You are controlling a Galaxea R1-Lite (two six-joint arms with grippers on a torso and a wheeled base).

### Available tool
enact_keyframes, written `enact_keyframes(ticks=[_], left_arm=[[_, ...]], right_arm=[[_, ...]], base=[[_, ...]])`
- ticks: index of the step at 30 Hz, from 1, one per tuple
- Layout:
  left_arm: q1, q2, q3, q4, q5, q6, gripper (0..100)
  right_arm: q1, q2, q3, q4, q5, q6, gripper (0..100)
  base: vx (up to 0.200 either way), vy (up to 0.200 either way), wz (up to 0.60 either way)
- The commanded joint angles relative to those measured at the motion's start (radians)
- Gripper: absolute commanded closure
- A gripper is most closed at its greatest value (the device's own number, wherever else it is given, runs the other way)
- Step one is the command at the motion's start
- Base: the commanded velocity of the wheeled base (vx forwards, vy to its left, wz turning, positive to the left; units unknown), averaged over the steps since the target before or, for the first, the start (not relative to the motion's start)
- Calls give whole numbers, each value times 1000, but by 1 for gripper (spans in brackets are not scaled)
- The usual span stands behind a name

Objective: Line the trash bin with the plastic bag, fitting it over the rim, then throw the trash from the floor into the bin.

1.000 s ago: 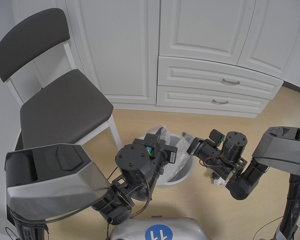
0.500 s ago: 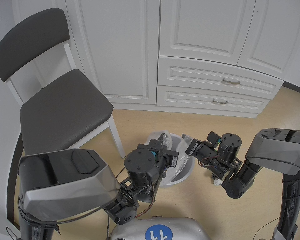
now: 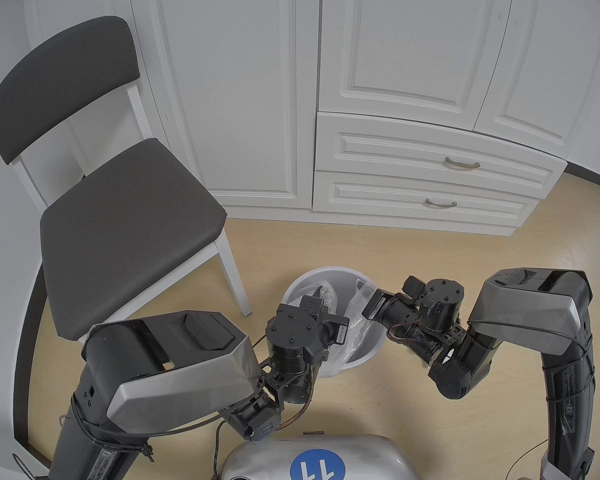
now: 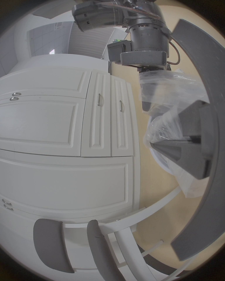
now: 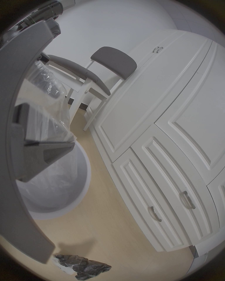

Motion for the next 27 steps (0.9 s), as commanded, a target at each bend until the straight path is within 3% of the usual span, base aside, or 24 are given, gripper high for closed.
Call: enact_keyframes(ticks=[1,7,10,12,14,16,23,27], left_arm=[[8,-13,19,4,2,3,100],[-10,-155,107,193,3,11,100],[-10,-181,59,271,6,11,100],[-1,-185,-33,423,82,14,100],[0,-185,-41,439,91,14,100],[34,-171,-114,606,124,9,100],[73,-156,-263,842,220,9,100],[66,-145,-318,929,227,6,100]], right_arm=[[1,29,-14,-18,-1,-1,100],[9,-5,-9,-18,-21,-2,100],[10,-11,-6,-18,-27,-2,100],[10,-11,-5,-18,-29,-5,100],[10,-11,-5,-18,-29,-5,100],[9,-7,-9,-18,-27,-13,100],[7,-20,0,-18,-14,-39,100],[-10,-20,15,-18,-7,-90,100]], base=[[0,0,0],[0,0,0],[0,0,0],[0,0,0],[0,0,0],[0,0,0],[0,0,0],[0,0,0]])
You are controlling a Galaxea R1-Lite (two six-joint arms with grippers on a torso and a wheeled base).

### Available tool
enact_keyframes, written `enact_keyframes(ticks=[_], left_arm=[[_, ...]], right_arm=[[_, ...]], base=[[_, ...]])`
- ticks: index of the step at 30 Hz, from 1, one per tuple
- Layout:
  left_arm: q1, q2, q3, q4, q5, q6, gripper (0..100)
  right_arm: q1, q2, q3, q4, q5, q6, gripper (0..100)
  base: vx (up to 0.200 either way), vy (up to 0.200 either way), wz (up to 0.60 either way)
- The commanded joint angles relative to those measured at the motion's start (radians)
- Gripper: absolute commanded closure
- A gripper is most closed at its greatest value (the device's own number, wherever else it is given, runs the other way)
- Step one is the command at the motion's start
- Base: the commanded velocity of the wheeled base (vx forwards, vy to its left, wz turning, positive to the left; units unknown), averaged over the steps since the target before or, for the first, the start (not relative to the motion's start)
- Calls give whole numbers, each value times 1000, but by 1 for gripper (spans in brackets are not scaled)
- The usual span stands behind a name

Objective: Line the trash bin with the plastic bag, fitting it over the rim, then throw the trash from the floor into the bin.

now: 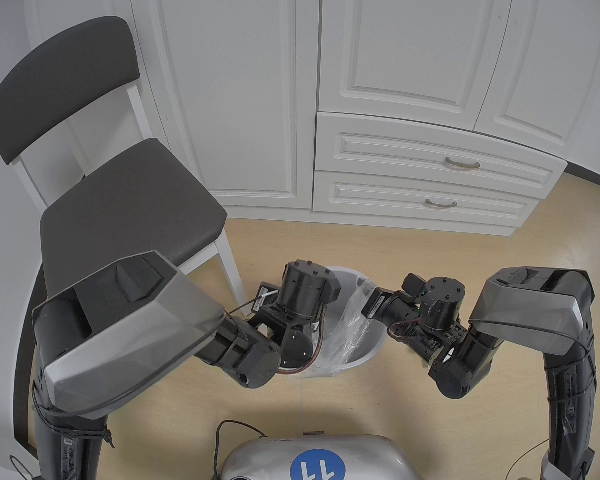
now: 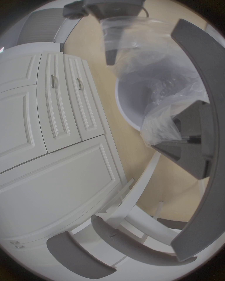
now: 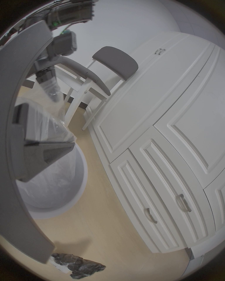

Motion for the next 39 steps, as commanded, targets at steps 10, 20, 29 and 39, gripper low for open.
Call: enact_keyframes(ticks=[10,20,29,39], left_arm=[[14,53,-202,180,103,-1,100],[17,68,-230,217,112,0,100],[54,88,-293,214,112,-9,100],[115,88,-245,215,112,-64,100]], right_arm=[[-56,-71,-15,71,150,-53,100],[-48,-45,-28,103,158,-33,100],[-126,-45,-37,145,173,-56,100],[-226,-54,-14,197,257,-124,100]], base=[[0,0,0],[0,0,0],[0,0,0],[0,0,0]])
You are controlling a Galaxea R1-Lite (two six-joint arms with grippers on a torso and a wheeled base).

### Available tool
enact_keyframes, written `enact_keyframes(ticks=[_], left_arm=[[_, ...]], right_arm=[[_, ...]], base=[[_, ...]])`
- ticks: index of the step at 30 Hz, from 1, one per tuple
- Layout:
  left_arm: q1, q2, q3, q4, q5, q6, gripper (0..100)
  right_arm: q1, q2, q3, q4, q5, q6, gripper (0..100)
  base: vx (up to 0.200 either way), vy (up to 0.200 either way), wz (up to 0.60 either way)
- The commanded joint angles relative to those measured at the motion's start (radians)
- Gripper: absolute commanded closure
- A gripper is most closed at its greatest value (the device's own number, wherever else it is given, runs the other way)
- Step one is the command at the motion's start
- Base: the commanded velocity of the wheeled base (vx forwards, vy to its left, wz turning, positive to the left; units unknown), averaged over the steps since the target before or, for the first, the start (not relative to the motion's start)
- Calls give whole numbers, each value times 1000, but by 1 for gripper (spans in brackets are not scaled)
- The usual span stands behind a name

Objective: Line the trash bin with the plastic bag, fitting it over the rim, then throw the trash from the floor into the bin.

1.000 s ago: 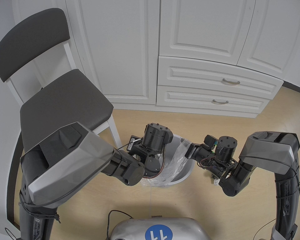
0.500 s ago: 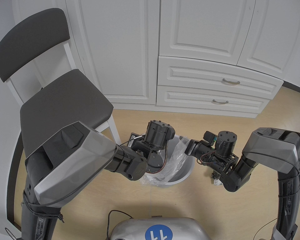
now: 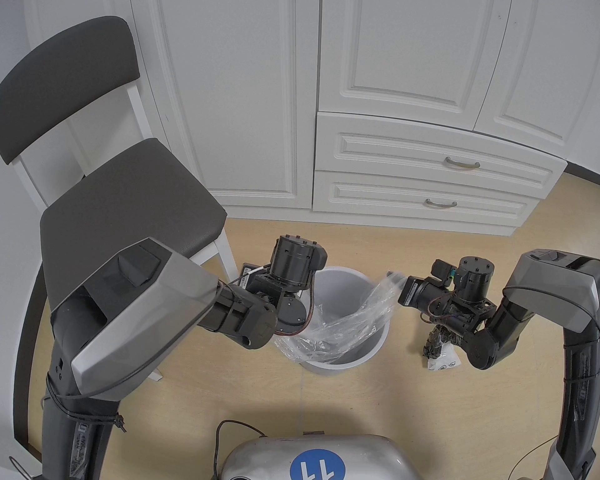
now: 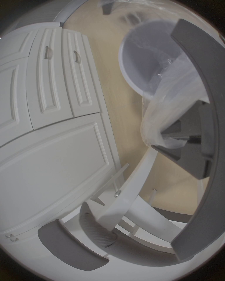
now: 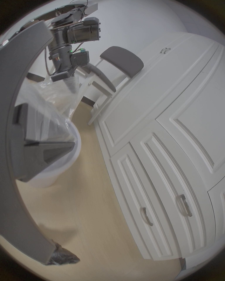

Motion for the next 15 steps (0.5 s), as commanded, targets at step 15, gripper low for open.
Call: enact_keyframes(ticks=[15], left_arm=[[18,-34,144,3,1,3,100]], right_arm=[[-84,6,98,129,66,-175,100]], base=[[0,0,0]])
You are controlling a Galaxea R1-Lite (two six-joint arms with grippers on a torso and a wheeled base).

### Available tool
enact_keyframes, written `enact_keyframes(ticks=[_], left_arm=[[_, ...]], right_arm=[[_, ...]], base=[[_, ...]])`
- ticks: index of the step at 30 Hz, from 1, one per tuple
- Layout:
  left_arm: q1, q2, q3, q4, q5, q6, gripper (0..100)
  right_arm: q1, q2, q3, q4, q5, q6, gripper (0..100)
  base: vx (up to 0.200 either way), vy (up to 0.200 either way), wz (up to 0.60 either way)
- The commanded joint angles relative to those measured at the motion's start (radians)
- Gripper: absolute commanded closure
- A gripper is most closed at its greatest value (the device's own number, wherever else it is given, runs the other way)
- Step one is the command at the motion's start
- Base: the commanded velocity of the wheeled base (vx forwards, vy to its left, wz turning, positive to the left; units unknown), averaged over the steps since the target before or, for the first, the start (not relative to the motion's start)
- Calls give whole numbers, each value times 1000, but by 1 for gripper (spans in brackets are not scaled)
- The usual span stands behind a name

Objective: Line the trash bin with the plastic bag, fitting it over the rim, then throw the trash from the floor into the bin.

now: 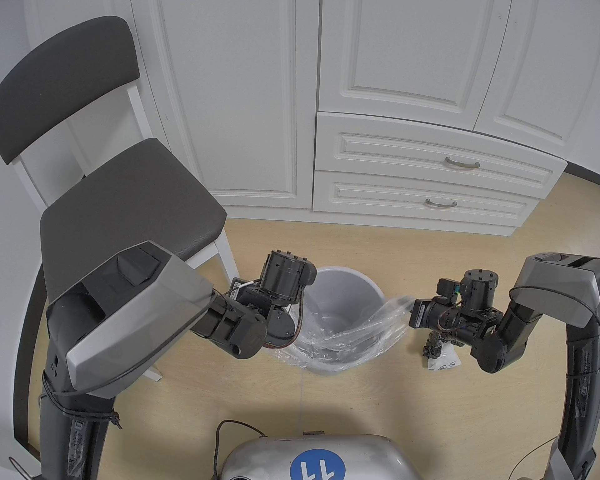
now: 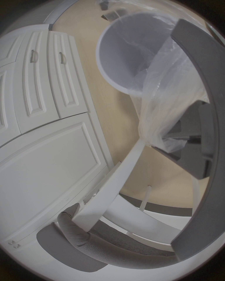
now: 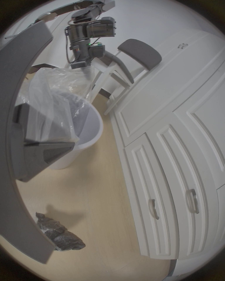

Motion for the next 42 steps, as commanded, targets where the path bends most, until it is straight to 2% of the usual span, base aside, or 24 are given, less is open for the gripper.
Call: enact_keyframes(ticks=[1,4,11,14,21,25,29,36,42], left_arm=[[-7,-36,66,1,1,5,100],[-13,-55,101,1,1,5,100],[-33,-154,259,1,1,5,100],[-44,-183,308,-2,1,2,100],[-68,-219,393,-9,1,-2,100],[-88,-229,425,-8,1,-15,100],[-114,-260,480,0,1,-41,100],[-116,-275,551,-9,1,-57,100],[-105,-193,515,-19,-1,-68,100]], right_arm=[[-32,0,43,34,22,-58,100],[-36,-9,59,63,25,-90,100],[-50,-143,103,269,38,-186,100],[-65,-178,137,292,81,-238,100],[-71,-207,165,313,88,-282,100],[-73,-219,166,373,88,-324,100],[-73,-270,165,493,88,-386,100],[-71,-284,163,533,90,-403,100],[-67,-224,145,528,85,-403,100]], base=[[0,0,0],[0,0,0],[0,0,0],[0,0,0],[0,0,0],[0,0,0],[0,0,0],[0,0,0],[0,0,0]])
